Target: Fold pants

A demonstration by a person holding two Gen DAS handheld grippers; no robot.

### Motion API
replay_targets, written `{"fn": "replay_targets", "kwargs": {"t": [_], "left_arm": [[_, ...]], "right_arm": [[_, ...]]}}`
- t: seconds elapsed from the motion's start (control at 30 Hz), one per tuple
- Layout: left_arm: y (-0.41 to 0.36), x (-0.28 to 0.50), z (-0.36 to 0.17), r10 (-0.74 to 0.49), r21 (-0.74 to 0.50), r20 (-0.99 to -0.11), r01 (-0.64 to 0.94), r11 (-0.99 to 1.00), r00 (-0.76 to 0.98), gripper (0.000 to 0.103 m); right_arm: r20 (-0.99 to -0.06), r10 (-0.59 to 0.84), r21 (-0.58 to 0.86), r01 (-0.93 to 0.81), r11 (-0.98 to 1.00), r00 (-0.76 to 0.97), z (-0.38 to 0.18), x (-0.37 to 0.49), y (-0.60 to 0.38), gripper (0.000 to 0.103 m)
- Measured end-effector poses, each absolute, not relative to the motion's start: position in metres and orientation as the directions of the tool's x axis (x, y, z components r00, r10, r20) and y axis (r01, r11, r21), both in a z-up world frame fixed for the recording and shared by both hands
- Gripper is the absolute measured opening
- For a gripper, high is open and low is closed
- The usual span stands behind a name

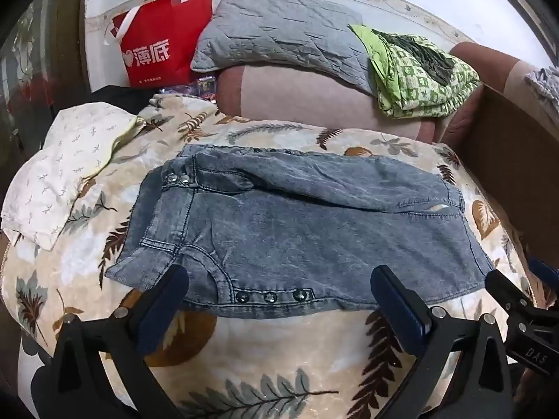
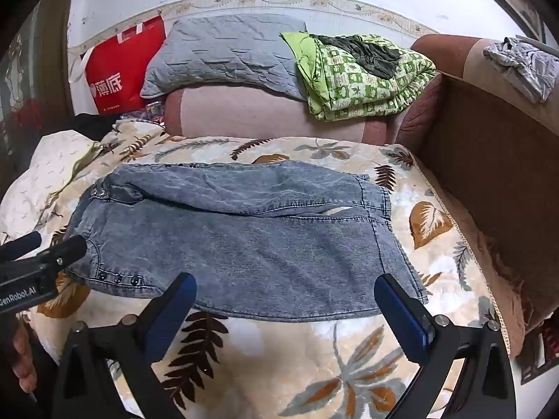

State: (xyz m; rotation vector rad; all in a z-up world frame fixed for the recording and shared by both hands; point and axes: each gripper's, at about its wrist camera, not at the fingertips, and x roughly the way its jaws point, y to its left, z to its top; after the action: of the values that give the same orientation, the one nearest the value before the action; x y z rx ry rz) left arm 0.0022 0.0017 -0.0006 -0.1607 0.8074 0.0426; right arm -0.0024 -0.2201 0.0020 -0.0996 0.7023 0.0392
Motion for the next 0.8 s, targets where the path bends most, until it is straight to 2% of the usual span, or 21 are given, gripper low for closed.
{"fn": "replay_targets", "kwargs": {"t": [0.1,0.17,0.27,0.8], "left_arm": [[0.014,0.008,0.001,-0.044,-0.157,-0.734,-0.107,0.982,0.678,0.103],[0.000,0.000,0.005,0.010,-0.091,-0.708,-0.105,0.990,0.706,0.103],[0.000,0.002,-0.002,0.004,-0.098,-0.723,-0.107,0.989,0.691,0.103],[0.000,-0.002,-0.002,-0.009,-0.098,-0.715,-0.088,0.991,0.699,0.103]], "right_arm": [[-0.654,0.000,-0.084,-0.073,0.994,0.756,0.005,0.000,-0.220,0.103],[-0.656,0.002,-0.076,-0.069,0.995,0.755,0.002,0.003,-0.219,0.103],[-0.633,0.003,-0.079,-0.068,0.995,0.774,-0.002,0.001,-0.219,0.103],[-0.638,0.022,-0.058,-0.076,0.995,0.770,0.000,-0.002,-0.217,0.103]]}}
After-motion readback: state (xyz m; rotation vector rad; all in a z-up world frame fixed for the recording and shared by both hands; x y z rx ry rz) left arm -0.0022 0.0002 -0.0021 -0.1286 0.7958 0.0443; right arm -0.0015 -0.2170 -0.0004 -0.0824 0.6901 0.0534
